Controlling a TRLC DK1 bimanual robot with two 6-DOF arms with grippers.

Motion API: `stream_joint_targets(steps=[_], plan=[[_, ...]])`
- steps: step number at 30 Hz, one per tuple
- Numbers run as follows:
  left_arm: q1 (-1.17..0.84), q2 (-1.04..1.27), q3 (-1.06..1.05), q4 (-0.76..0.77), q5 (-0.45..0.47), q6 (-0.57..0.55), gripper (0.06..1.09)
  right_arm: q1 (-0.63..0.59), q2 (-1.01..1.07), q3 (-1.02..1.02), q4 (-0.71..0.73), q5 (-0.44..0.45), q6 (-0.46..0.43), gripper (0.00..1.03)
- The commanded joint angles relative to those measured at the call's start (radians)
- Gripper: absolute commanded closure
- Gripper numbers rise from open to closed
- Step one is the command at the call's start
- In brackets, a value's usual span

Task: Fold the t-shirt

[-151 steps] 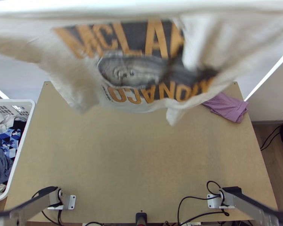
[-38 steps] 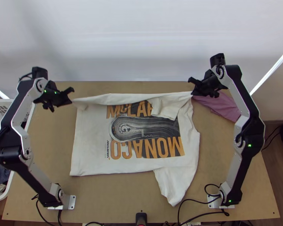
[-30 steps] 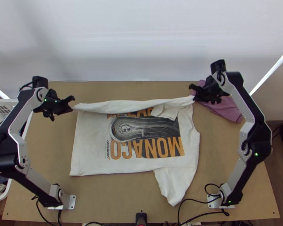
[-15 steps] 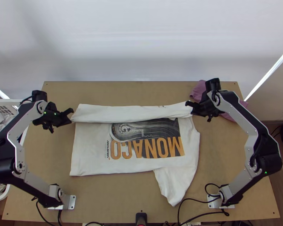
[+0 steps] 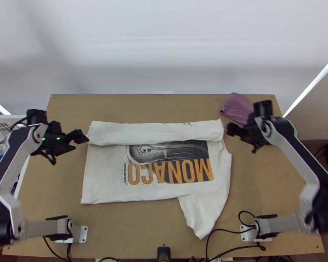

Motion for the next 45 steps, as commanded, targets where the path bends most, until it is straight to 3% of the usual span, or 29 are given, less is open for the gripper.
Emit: stream_joint_targets(steps=[1,8,10,19,22,26,42,43,45], plan=[[0.001,-0.062,0.046,-0.062,0.032,0.008,0.1,-0.002,-0.126,-0.059,-0.114,-0.022,0.041,0.04],[0.001,-0.13,0.059,-0.113,0.036,0.037,0.1,0.027,-0.331,-0.229,-0.318,-0.067,0.046,0.04],[0.001,-0.131,0.056,-0.119,0.036,0.04,0.1,0.048,-0.386,-0.279,-0.364,-0.108,0.06,0.07],[-0.014,-0.145,0.048,-0.122,0.038,0.033,0.1,0.174,-0.498,-0.49,-0.446,-0.12,0.09,0.29],[-0.02,-0.145,0.059,-0.123,0.038,0.031,0.1,0.225,-0.498,-0.536,-0.448,-0.122,0.103,0.32],[-0.022,-0.145,0.065,-0.133,0.036,0.031,0.1,0.295,-0.498,-0.562,-0.405,-0.122,0.121,0.55],[-0.016,-0.163,0.059,-0.169,0.036,0.042,0.1,0.303,-0.319,-0.585,-0.219,-0.122,0.107,0.56],[-0.016,-0.163,0.059,-0.171,0.036,0.045,0.1,0.309,-0.311,-0.585,-0.216,-0.12,0.103,0.61],[-0.017,-0.163,0.062,-0.189,0.036,0.063,0.1,0.317,-0.3,-0.586,-0.204,-0.12,0.084,0.8]])
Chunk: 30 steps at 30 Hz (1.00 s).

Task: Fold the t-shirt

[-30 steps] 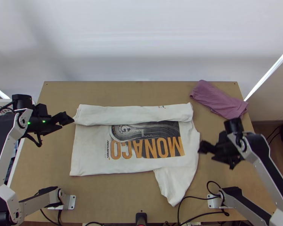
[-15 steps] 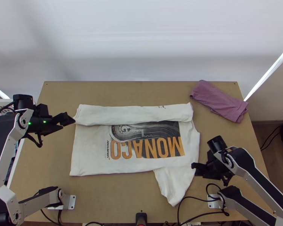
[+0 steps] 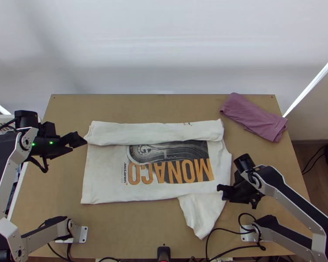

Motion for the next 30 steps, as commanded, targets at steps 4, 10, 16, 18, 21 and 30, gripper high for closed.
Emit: stream_joint_targets(steps=[4,10,16,18,21,30], plan=[[-0.018,-0.019,0.032,-0.154,0.011,0.158,0.1,0.021,0.028,-0.023,0.025,0.005,-0.036,0.95],[-0.051,-0.042,-0.034,-0.345,-0.075,0.427,0.1,0.024,0.025,-0.028,0.033,0.023,-0.05,1.0],[-0.094,-0.06,-0.149,-0.398,-0.227,0.56,0.1,0.028,0.013,-0.026,0.035,0.034,-0.048,1.0],[-0.119,-0.071,-0.216,-0.411,-0.283,0.589,0.1,0.028,0.003,-0.028,0.035,0.037,-0.05,1.0],[-0.156,-0.094,-0.315,-0.415,-0.335,0.618,0.1,0.027,-0.009,-0.029,0.035,0.04,-0.048,1.0],[-0.222,-0.102,-0.468,-0.262,-0.394,0.625,0.2,0.031,-0.018,-0.028,0.036,0.045,-0.048,1.0]])
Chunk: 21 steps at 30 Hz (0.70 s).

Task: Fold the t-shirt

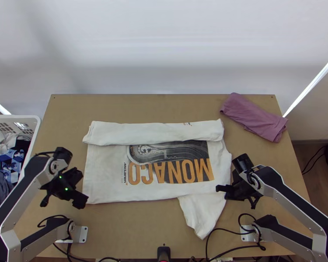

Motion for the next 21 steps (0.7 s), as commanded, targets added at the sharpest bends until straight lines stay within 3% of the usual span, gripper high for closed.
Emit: stream_joint_targets(steps=[1,3,4,21], plan=[[-0.018,-0.006,-0.045,0.051,-0.013,0.017,0.28,0.013,-0.01,-0.026,0.005,0.011,0.0,1.0],[-0.032,-0.008,-0.058,0.073,-0.014,0.017,0.52,0.016,-0.01,-0.026,0.005,0.013,0.0,1.0],[-0.035,-0.008,-0.065,0.088,-0.014,0.018,0.56,0.02,-0.01,-0.026,0.005,0.014,0.001,1.0],[-0.052,0.095,-0.102,0.173,-0.013,0.015,0.56,0.023,-0.01,-0.024,0.007,0.019,0.003,1.0]])
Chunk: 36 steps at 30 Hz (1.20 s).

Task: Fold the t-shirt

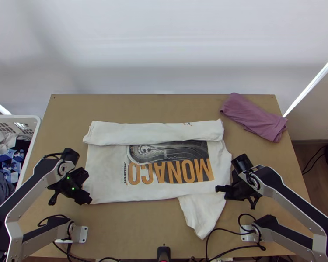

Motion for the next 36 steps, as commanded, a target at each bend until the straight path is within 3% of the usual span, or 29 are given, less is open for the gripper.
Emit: stream_joint_targets(steps=[1,5,6,8,9,16,26,36], plan=[[-0.011,0.019,-0.036,-0.003,-0.008,0.013,0.56,0.01,-0.01,-0.024,0.003,0.008,0.001,1.0],[-0.022,0.019,-0.044,0.001,-0.006,0.01,0.56,0.01,-0.01,-0.024,0.003,0.008,0.001,1.0],[-0.023,0.019,-0.047,0.009,-0.006,0.009,0.63,0.01,-0.01,-0.026,0.004,0.01,0.001,1.0],[-0.028,0.013,-0.053,0.037,-0.003,0.006,0.96,0.01,-0.01,-0.024,0.004,0.011,0.003,1.0],[-0.032,0.005,-0.053,0.046,0.0,0.006,1.05,0.011,-0.011,-0.024,0.004,0.016,0.001,1.0],[0.006,-0.015,-0.036,0.07,0.008,0.024,1.04,-0.012,-0.068,-0.034,0.004,0.027,-0.008,1.0],[0.176,-0.009,0.034,0.089,0.008,0.113,1.04,-0.182,-0.112,-0.026,-0.039,0.065,-0.141,1.0],[0.163,-0.084,0.149,0.073,0.083,0.041,1.04,-0.113,-0.158,0.154,-0.131,0.062,-0.094,1.0]])
